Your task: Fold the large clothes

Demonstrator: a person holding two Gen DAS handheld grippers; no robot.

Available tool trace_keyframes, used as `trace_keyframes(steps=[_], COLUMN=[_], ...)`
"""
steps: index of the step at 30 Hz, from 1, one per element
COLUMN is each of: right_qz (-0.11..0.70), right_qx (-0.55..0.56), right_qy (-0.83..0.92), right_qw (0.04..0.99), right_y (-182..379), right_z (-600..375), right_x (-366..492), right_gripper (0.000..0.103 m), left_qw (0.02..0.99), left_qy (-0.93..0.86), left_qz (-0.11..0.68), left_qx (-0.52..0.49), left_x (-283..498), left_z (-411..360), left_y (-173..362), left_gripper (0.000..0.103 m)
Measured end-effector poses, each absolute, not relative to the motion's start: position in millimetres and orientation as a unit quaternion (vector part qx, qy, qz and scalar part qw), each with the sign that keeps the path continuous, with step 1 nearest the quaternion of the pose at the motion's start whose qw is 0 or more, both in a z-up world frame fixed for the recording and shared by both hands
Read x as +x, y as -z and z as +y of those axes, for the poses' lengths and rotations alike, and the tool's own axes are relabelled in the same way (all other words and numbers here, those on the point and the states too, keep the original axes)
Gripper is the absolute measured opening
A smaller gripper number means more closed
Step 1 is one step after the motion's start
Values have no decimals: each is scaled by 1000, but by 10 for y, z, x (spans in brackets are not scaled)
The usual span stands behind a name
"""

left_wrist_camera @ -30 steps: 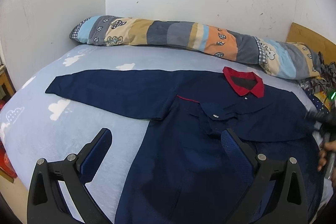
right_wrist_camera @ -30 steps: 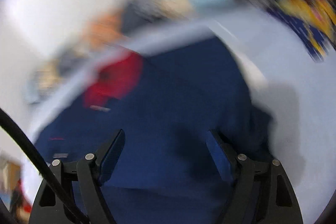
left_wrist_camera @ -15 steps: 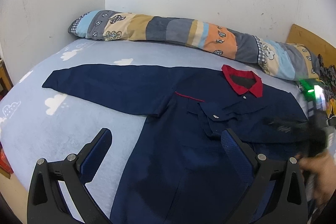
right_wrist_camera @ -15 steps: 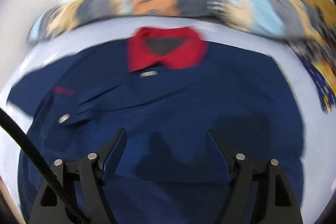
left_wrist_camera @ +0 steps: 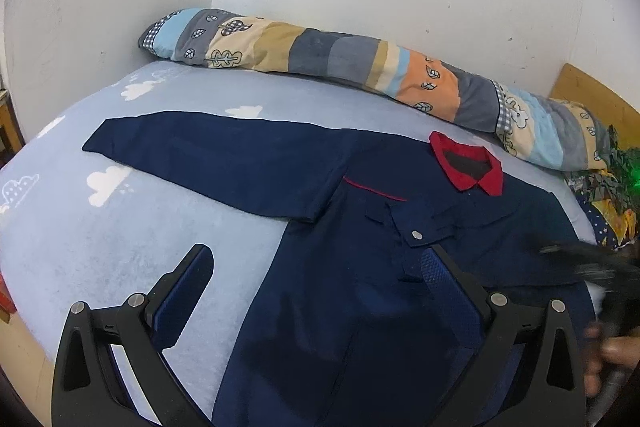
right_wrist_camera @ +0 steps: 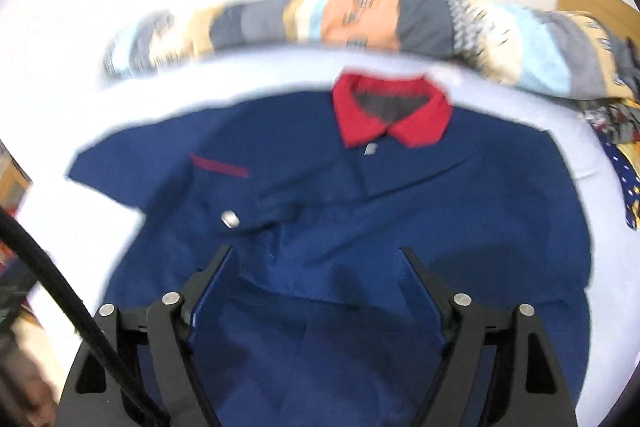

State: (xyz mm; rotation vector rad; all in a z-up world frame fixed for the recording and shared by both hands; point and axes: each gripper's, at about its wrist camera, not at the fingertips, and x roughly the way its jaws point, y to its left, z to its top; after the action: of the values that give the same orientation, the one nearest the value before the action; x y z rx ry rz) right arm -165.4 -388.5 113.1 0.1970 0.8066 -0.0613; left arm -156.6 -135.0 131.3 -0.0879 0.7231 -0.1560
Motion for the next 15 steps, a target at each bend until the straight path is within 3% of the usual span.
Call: trace_keyframes(steps=[4,10,15], right_qz=[337,382,372], right_qx=[99,118,128], right_qy=[36,14,29], right_qw=[935,916,919], right_y=[-1382,-1090,-1109], right_z=[-3946,-3990,-4183], right_x=[-2180,-2289,-2272], right_gripper=[96,96,96], left_qw=[931,925,922], left_qy=[76,77,83], left_qz=[355,370,366], left_qx=[-28,-45,-98], left_x=[-1563,-1484,-1343], left_z=[-1423,-1385,-943], left_y=[-1269,-1243,-1400], left_gripper=[103,103,103])
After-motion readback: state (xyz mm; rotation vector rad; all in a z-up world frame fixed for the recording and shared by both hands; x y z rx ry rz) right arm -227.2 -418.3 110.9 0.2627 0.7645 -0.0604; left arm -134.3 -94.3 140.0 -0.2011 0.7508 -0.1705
